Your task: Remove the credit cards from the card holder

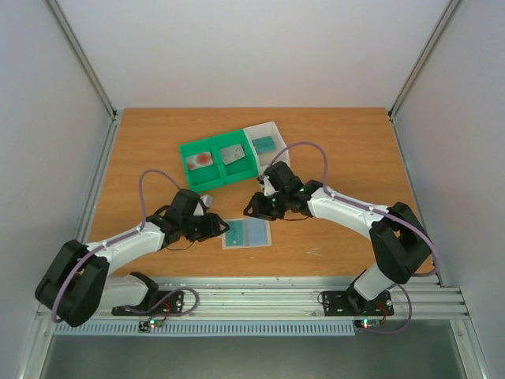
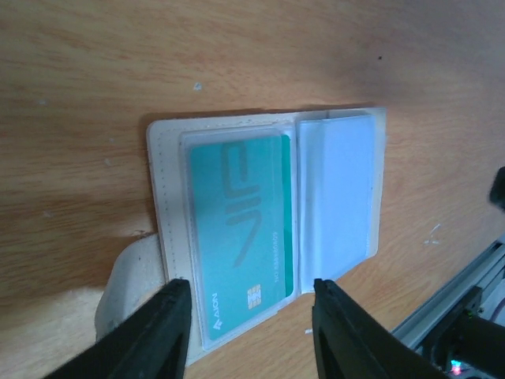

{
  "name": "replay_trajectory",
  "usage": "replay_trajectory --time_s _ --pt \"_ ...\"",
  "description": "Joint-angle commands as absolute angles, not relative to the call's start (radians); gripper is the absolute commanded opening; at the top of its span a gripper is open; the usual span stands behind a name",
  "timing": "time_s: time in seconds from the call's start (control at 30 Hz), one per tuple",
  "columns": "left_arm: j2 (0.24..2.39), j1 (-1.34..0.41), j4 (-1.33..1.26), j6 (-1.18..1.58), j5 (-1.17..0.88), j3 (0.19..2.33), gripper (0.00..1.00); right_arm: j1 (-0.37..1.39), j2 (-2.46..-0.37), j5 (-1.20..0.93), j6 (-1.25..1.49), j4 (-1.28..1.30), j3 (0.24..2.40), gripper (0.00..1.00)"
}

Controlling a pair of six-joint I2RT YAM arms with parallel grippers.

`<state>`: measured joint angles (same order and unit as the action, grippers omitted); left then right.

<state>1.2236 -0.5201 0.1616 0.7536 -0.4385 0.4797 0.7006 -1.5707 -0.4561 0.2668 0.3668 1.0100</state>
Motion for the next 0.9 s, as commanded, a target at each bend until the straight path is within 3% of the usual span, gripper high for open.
replay_trajectory --time_s 0.0,0.17,0.73,0.87 --pt "1.267 -0.517 0.031 0.762 -0.461 0.454 0.39 0.736 -1.618 -0.463 0.312 0.300 0.980 0.30" --pt "1.301 -0.517 0.011 0.775 -0.463 0.443 0.28 0.758 -1.662 -0.470 0.315 0.275 0.977 0.30" --pt "1.427 -0.500 -0.073 0.757 -0.531 0.443 0.16 0.766 -1.738 -0.509 0.280 0.281 1.015 0.28" --pt "1.446 -0.499 -0.054 0.735 -0.554 0.454 0.13 0.767 -1.776 -0.523 0.279 0.276 1.031 0.14"
